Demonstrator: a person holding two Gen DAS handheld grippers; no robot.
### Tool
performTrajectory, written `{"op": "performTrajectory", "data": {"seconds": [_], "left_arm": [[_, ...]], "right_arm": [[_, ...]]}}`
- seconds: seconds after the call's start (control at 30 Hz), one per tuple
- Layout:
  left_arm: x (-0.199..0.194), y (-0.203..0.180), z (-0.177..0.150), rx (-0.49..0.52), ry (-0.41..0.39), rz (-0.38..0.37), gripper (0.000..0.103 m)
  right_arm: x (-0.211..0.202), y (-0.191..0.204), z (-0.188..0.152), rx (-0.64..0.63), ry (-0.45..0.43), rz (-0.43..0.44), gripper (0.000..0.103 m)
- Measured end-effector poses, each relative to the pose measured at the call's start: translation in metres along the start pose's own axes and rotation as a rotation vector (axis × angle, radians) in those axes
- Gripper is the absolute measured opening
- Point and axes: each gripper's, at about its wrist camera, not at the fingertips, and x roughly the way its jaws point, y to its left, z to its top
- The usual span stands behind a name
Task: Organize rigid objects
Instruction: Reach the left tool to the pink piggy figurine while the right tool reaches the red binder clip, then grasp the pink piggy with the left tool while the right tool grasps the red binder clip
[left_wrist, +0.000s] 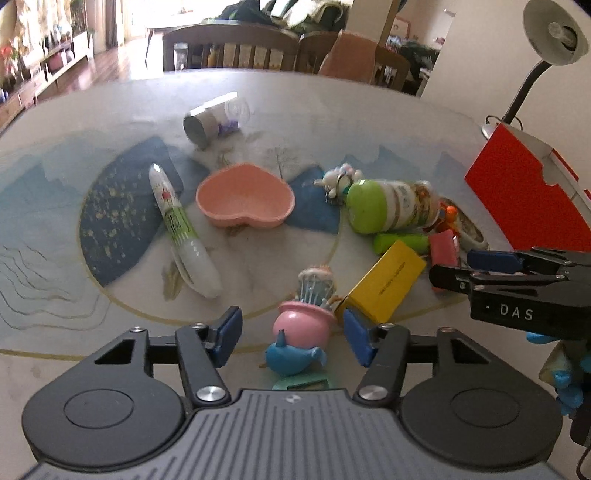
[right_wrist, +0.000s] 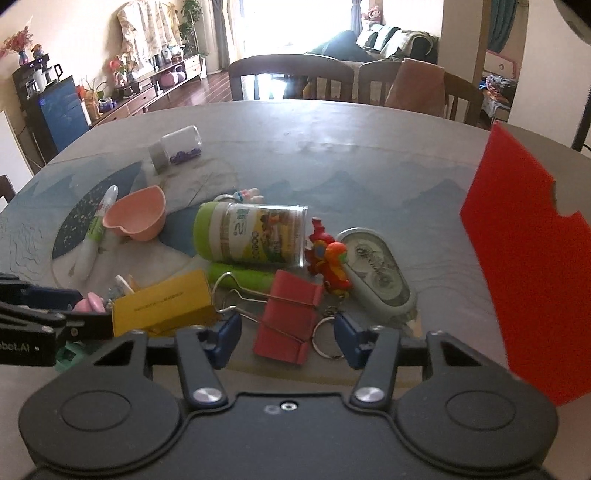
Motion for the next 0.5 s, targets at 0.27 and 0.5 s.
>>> {"op": "performTrajectory", "data": {"seconds": [0.27,0.5], "left_arm": [[0.003,0.002,0.001,0.008,0.008,-0.022,0.037],[-0.005,0.001,-0.002,0.015,0.005,0.01,0.036]], "right_arm": [[0.002,0.0,0.002,0.02,0.001,0.005,0.031],[-0.017,0.002,0.001,0.038,-0.022,-0.012,0.028]]}}
